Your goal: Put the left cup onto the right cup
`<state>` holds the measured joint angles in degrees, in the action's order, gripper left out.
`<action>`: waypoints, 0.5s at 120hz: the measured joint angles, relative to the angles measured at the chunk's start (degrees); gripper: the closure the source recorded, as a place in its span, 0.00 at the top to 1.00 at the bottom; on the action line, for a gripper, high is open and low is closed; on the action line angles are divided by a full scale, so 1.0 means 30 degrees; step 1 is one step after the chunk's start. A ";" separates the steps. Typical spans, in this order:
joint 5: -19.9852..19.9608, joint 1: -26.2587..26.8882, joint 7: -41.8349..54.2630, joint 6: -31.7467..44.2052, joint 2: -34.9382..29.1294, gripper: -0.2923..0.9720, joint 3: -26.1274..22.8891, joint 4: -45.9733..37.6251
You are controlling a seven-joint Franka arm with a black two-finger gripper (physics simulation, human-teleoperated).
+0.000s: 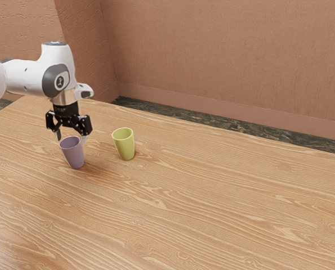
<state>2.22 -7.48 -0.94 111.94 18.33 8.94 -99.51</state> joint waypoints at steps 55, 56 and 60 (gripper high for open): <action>-0.0739 -0.0577 0.1433 0.1127 0.1597 0.77 -0.0022 0.1409; -0.0741 -0.0590 0.1454 0.1135 0.1612 0.77 -0.0022 0.1434; -0.0748 -0.0641 0.1538 0.1164 0.1704 0.77 -0.0022 0.1515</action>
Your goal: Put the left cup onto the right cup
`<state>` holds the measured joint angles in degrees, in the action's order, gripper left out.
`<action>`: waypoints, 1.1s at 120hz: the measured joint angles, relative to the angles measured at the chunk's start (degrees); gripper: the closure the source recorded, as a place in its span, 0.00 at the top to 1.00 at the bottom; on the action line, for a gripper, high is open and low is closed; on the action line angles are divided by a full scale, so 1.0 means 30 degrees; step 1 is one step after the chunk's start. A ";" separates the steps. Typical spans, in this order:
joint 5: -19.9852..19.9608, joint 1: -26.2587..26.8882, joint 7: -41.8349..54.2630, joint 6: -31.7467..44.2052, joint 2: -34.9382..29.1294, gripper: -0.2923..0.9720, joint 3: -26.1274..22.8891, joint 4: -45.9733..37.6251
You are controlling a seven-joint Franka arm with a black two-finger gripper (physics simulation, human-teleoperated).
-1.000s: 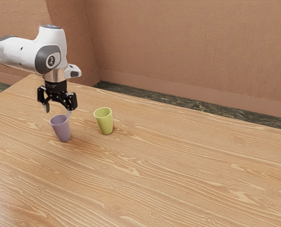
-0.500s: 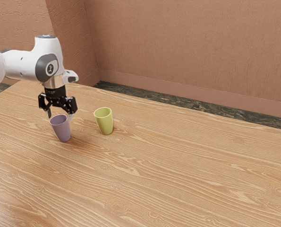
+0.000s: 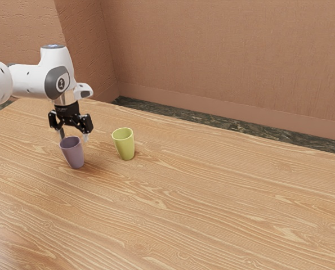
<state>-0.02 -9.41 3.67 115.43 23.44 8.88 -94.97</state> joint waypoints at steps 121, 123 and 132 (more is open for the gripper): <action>-0.1374 -0.0534 0.2103 0.0517 0.2384 0.77 -0.0001 0.1648; -0.1404 -0.0555 0.2119 0.0521 0.2407 0.77 -0.0001 0.1648; -0.1546 -0.0601 0.2187 0.0537 0.2553 0.77 0.0000 0.1648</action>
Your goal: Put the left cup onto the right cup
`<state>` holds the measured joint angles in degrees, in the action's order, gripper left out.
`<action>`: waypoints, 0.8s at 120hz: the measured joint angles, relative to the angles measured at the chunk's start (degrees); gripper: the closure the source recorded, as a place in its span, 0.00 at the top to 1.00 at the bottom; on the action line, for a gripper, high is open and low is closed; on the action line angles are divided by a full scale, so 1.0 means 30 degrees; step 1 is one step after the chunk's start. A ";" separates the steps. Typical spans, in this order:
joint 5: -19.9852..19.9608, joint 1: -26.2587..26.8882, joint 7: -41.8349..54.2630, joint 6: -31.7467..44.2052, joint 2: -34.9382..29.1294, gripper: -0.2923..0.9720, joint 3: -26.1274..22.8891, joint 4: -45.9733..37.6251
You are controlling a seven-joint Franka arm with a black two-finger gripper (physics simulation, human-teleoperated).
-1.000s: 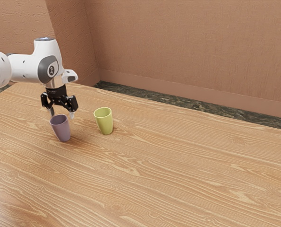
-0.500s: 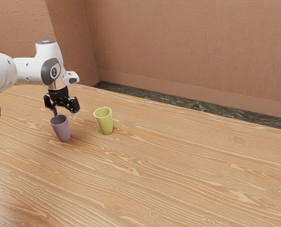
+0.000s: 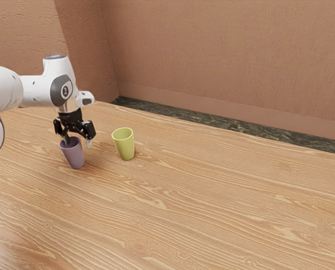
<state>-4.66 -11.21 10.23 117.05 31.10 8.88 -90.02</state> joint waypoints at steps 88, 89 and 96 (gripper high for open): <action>-0.0162 -0.0072 0.0347 0.0501 0.0438 0.49 0.0008 -0.0012; -0.0165 -0.0072 0.0349 0.0504 0.0437 0.48 0.0011 -0.0010; -0.0168 -0.0072 0.0365 0.0519 0.0432 0.40 0.0023 -0.0003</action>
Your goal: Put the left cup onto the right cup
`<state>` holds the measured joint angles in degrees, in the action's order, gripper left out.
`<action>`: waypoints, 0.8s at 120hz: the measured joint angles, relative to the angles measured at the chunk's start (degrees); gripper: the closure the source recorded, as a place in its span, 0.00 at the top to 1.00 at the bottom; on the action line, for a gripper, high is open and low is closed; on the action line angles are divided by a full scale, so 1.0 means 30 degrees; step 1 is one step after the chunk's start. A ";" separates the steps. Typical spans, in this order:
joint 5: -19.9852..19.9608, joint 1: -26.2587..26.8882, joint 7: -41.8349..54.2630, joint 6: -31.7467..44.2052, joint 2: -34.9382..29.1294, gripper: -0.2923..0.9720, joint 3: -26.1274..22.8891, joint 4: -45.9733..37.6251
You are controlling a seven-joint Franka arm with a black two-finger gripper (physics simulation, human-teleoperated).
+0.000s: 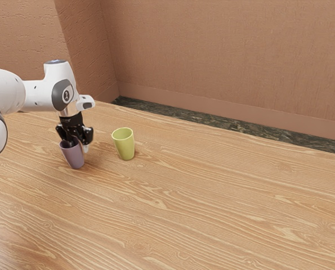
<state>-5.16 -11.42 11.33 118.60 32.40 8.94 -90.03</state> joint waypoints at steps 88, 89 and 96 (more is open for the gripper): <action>0.0066 0.0079 -0.0233 0.0051 -0.0370 0.15 0.0005 0.0029; 0.0071 0.0088 -0.0240 0.0041 -0.0417 0.15 0.0009 0.0029; 0.0103 0.0140 -0.0291 -0.0019 -0.0702 0.15 0.0025 0.0031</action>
<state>-4.85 -11.00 10.46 118.55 30.29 9.02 -89.94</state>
